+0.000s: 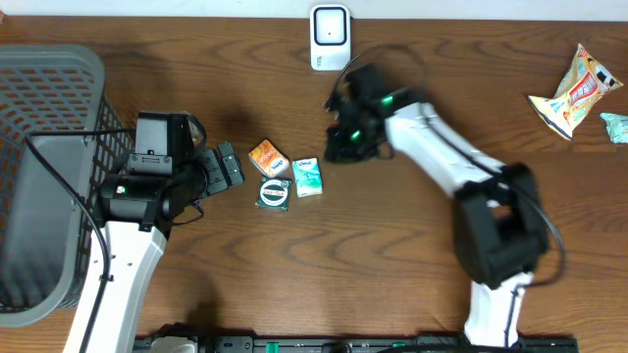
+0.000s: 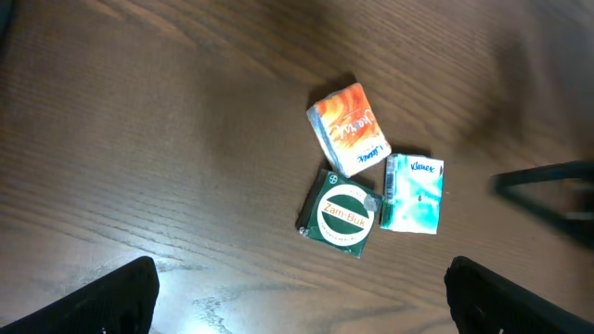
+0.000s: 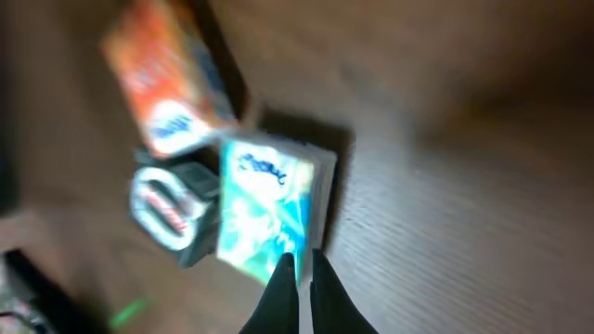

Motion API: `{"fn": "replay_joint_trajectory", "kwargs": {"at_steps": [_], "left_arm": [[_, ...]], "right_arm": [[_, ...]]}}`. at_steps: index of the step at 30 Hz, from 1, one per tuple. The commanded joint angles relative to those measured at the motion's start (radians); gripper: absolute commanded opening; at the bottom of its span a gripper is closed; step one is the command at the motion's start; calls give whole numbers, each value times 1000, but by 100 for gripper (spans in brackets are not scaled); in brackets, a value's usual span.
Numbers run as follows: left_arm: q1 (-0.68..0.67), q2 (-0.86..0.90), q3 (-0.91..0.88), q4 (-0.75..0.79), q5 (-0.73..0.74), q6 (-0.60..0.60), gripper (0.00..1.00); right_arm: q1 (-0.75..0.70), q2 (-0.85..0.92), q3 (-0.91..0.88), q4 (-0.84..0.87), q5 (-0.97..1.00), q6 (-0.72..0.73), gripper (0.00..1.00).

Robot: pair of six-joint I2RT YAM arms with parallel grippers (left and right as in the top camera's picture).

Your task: Scan the item barcode

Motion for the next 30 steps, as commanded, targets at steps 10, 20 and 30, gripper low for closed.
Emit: {"fn": "replay_joint_trajectory", "kwargs": {"at_steps": [10, 20, 30], "left_arm": [[6, 2, 9, -2, -13, 3, 97], [6, 2, 9, -3, -13, 3, 98], [6, 2, 9, -2, -13, 3, 98]], "right_arm": [[-112, -117, -36, -42, -163, -180, 65], [8, -115, -205, 181, -31, 29, 72], [128, -108, -347, 400, 219, 230, 75]]}}
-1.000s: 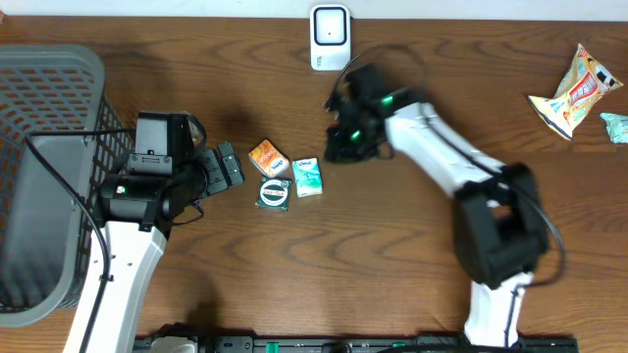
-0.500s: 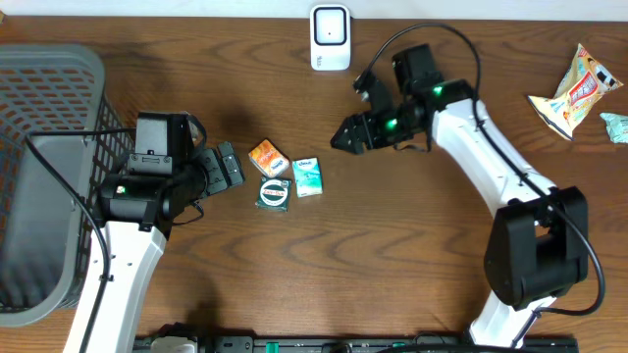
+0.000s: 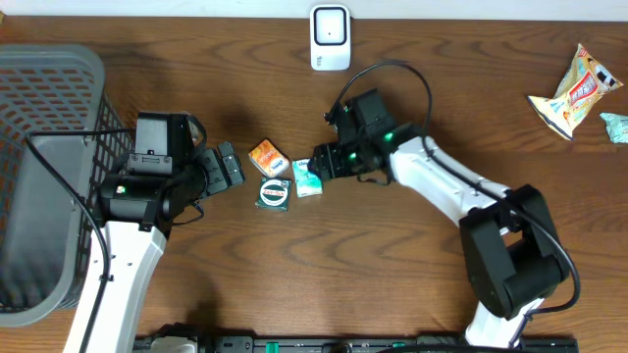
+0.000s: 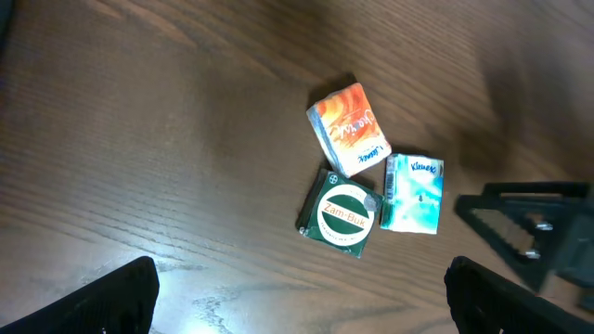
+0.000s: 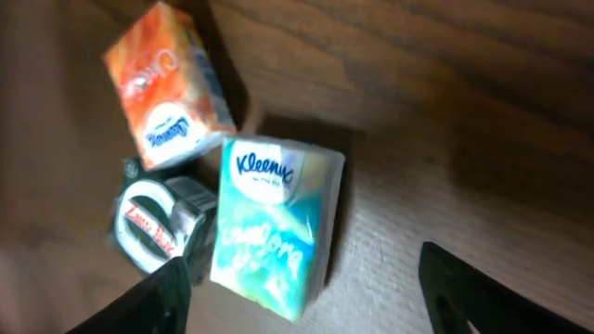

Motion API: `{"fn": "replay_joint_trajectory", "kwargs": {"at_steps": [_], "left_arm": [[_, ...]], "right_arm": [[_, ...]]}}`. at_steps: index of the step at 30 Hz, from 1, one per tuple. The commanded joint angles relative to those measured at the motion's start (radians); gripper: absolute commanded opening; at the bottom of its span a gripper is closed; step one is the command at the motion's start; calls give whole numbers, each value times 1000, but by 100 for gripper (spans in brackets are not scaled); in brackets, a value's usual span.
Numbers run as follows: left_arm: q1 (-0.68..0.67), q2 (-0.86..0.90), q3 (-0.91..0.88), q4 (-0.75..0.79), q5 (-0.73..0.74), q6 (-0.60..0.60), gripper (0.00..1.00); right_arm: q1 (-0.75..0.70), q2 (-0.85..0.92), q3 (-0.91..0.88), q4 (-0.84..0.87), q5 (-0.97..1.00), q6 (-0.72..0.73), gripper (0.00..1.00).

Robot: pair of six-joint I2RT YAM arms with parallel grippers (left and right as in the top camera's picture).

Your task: Scan the item barcode

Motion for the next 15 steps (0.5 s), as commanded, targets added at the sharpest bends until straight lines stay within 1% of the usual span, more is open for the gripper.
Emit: {"fn": "replay_joint_trajectory", "kwargs": {"at_steps": [1, 7, 9, 10, 11, 12, 13, 15], "left_arm": [[6, 2, 9, -3, -13, 3, 97], [6, 2, 9, -3, -13, 3, 98], [6, 2, 9, -3, -13, 3, 98], [6, 2, 9, -3, -13, 3, 98], [6, 2, 9, -3, -13, 3, 98], [6, 2, 9, -3, -13, 3, 98], [6, 2, 9, -3, -13, 3, 98], [6, 2, 9, -3, -13, 3, 98]], "right_arm": [[33, 21, -32, 39, 73, 81, 76], [59, 92, -36, 97, 67, 127, 80], [58, 118, -36, 105, 52, 127, 79], [58, 130, -36, 106, 42, 127, 77], [58, 139, -36, 106, 42, 127, 72], [58, 148, -36, 106, 39, 127, 64], [57, 150, -36, 104, 39, 127, 51], [57, 151, -36, 105, 38, 127, 37]]}}
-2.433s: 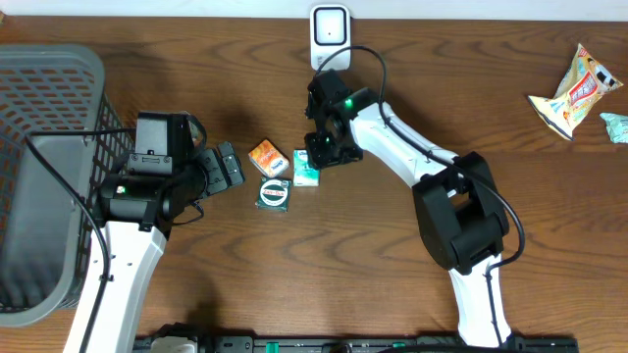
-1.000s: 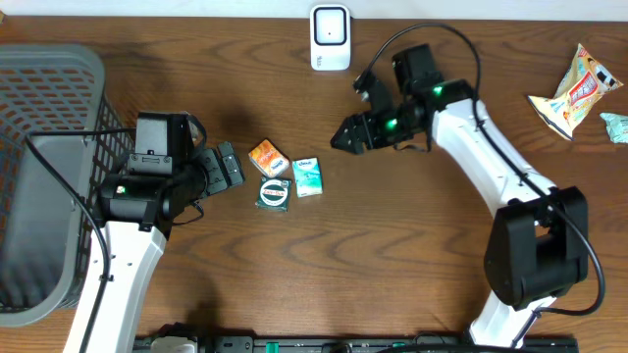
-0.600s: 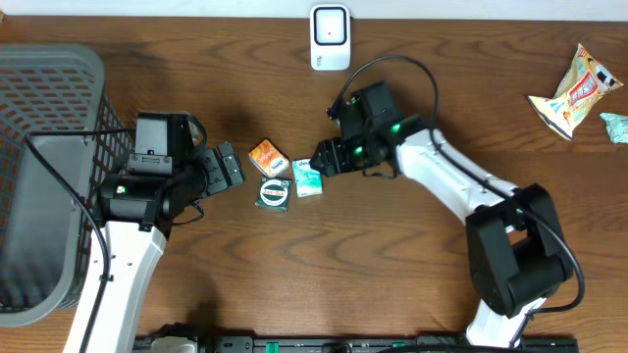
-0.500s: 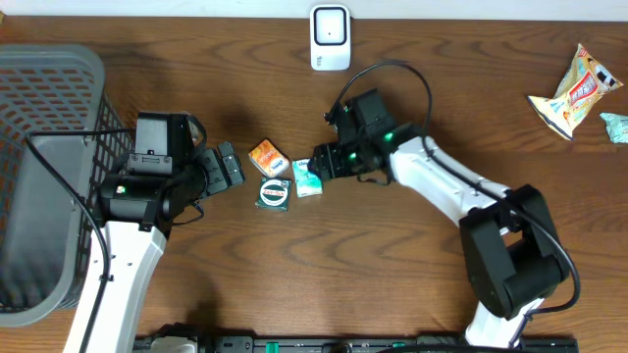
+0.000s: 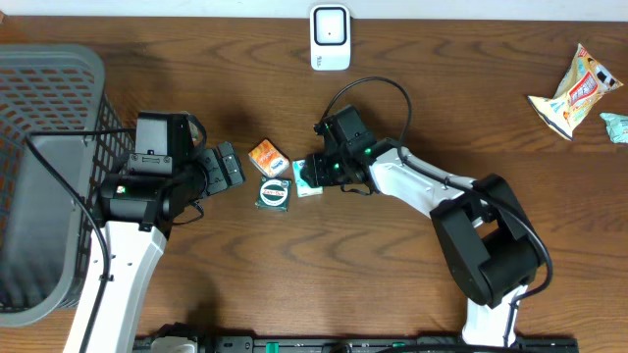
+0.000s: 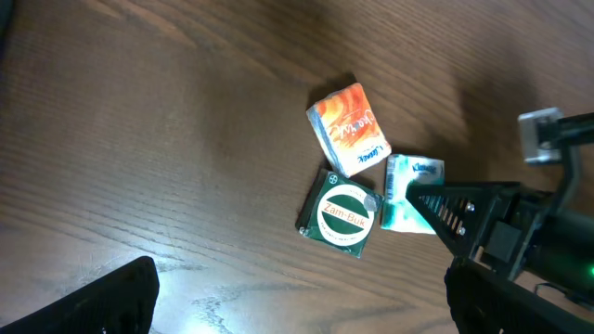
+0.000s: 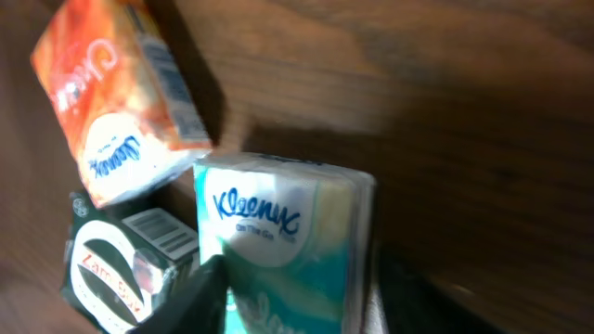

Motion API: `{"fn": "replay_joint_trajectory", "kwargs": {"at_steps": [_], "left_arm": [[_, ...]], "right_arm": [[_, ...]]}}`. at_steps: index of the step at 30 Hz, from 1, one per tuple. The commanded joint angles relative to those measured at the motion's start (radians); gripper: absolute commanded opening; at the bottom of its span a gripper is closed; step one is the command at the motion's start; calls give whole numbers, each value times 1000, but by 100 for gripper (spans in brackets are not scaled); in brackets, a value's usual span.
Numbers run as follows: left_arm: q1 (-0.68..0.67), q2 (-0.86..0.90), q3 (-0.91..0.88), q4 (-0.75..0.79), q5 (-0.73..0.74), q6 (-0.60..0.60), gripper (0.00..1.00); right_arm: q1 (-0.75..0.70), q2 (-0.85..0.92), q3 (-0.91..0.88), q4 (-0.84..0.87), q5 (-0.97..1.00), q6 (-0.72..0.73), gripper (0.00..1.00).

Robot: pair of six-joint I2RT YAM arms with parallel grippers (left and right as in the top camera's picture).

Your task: Scan the item barcode

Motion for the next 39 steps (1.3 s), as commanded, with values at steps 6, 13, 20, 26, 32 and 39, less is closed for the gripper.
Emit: {"fn": "replay_joint_trajectory", "kwargs": {"at_steps": [6, 13, 20, 26, 32, 39], "left_arm": [[6, 2, 9, -2, -13, 3, 98], [6, 2, 9, -3, -13, 3, 98], [6, 2, 9, -2, -13, 3, 98], [6, 2, 9, -3, -13, 3, 98], [6, 2, 9, -3, -13, 3, 98], [6, 2, 9, -3, -13, 3, 98]], "right_arm": [[2, 51, -16, -13, -48, 13, 18], [-25, 29, -13, -13, -132, -24, 1], [-141, -107, -13, -16, -414, -194, 1], [-241, -171, -13, -11, -640, -244, 1], [-356, -171, -13, 21, -1014, -325, 1], [-496, -171, -13, 59, -1152, -323, 1]]}}
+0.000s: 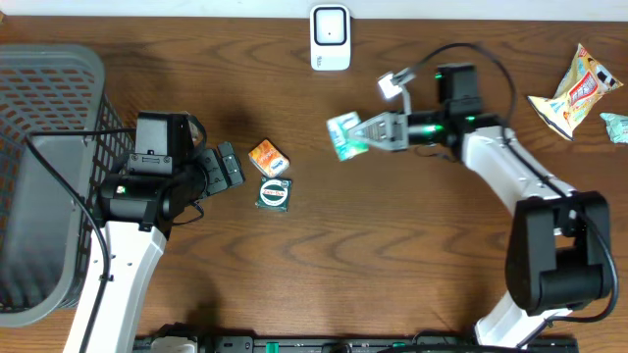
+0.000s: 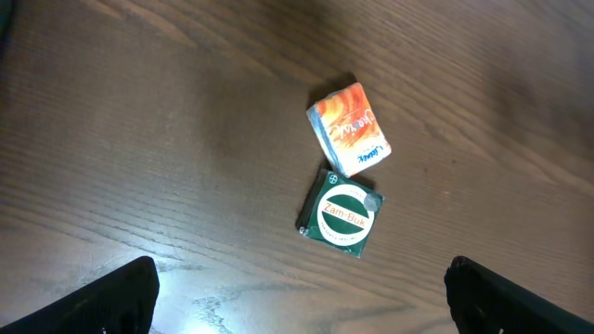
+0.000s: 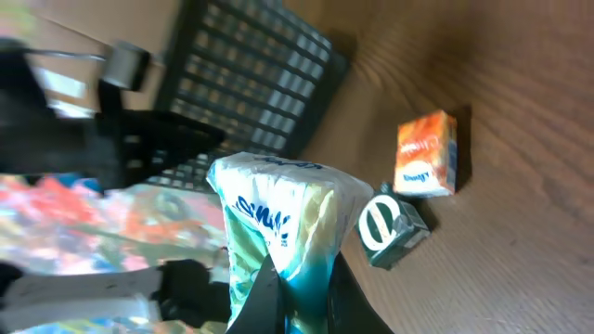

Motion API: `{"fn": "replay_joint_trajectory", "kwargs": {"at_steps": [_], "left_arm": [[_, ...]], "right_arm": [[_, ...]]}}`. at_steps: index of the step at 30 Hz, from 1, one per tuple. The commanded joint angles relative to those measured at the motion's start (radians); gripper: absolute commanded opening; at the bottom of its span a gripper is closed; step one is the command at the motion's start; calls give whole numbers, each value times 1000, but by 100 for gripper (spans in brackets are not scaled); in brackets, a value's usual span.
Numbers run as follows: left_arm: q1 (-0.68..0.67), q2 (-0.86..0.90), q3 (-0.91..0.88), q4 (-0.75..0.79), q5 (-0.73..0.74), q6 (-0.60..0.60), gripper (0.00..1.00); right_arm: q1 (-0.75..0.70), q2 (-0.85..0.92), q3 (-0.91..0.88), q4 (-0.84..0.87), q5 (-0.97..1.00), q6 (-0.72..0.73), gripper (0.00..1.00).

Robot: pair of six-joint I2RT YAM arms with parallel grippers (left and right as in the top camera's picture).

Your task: Scan the item barcode

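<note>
A teal Kleenex tissue pack (image 1: 340,131) hangs in the air over the table's middle, below the white scanner (image 1: 330,37) at the far edge. My right gripper (image 1: 357,135) is shut on it. In the right wrist view the pack (image 3: 278,218) sticks up from between the fingers (image 3: 269,295). No barcode shows on it. My left gripper (image 1: 225,169) stands open and empty to the left of the remaining packs, its fingertips (image 2: 121,297) spread wide in the left wrist view.
An orange tissue pack (image 1: 268,157) and a green Zam-Buk box (image 1: 274,194) lie on the table at centre left. A grey basket (image 1: 44,118) fills the left side. A snack bag (image 1: 576,90) and a teal packet (image 1: 615,126) lie at the far right.
My right gripper was down around the Kleenex pack beside the green box. Now it is shut on the pack and holds it in the air, farther right and back. The left arm stayed put.
My right gripper was shut above the three packs, to their right. It then stood open next to the Kleenex pack, and then low around it. Now it grips the pack clear of the table, leaving the orange pack and green box in place.
</note>
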Motion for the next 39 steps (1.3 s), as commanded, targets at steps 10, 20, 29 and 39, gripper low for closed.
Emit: {"fn": "replay_joint_trajectory", "kwargs": {"at_steps": [10, 20, 29, 39], "left_arm": [[6, 2, 9, -3, -13, 3, 98], [6, 2, 9, -3, -13, 3, 98], [6, 2, 9, -3, -13, 3, 98], [6, 2, 9, -3, -13, 3, 98]], "right_arm": [[-192, -6, 4, 2, -220, -31, 1], [-153, -6, 4, 3, -212, -48, 1], [-146, -6, 4, 3, -212, -58, 1], [-146, -6, 4, 2, -204, -58, 1]]}}
